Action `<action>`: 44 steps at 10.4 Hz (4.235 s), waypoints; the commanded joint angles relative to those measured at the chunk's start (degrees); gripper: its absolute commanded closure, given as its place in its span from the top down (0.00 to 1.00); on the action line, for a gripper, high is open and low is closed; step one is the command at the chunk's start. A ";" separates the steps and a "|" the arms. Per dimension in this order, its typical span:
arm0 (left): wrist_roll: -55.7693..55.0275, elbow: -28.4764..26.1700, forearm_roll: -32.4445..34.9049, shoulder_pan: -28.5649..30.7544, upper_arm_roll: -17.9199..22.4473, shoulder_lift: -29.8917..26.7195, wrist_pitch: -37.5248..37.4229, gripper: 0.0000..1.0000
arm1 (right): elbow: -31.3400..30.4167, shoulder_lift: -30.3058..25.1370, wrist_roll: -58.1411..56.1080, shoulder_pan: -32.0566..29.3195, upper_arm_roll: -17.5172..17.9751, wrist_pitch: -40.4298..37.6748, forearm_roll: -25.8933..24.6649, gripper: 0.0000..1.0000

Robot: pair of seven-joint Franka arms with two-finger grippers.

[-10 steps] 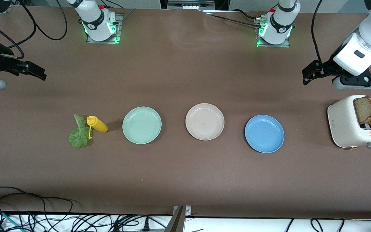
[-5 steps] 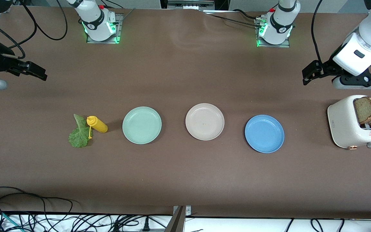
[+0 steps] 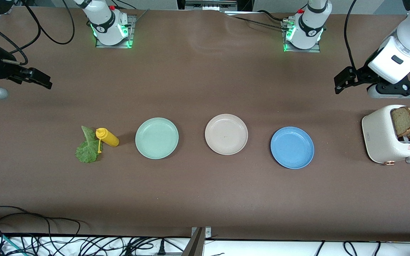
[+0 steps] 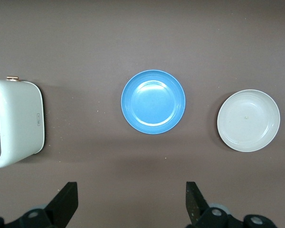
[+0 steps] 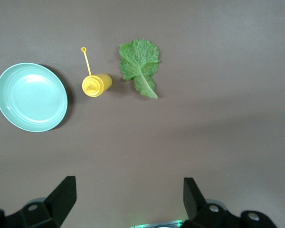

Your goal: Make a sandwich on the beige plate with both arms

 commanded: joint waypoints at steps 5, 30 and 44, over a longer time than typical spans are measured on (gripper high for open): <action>0.57 0.97 -1.10 0.32 0.08 0.27 -0.71 1.00 | -0.05 1.11 -1.58 0.03 -0.17 -0.23 -0.19 1.00; 0.13 1.67 -0.83 2.34 0.26 -0.08 -3.16 1.00 | -0.14 1.11 -3.17 -0.32 -0.52 -1.64 -0.63 1.00; 1.79 2.29 0.22 6.12 1.05 2.56 -5.28 1.00 | -0.14 5.50 -5.54 -0.76 -2.89 -0.06 -0.36 1.00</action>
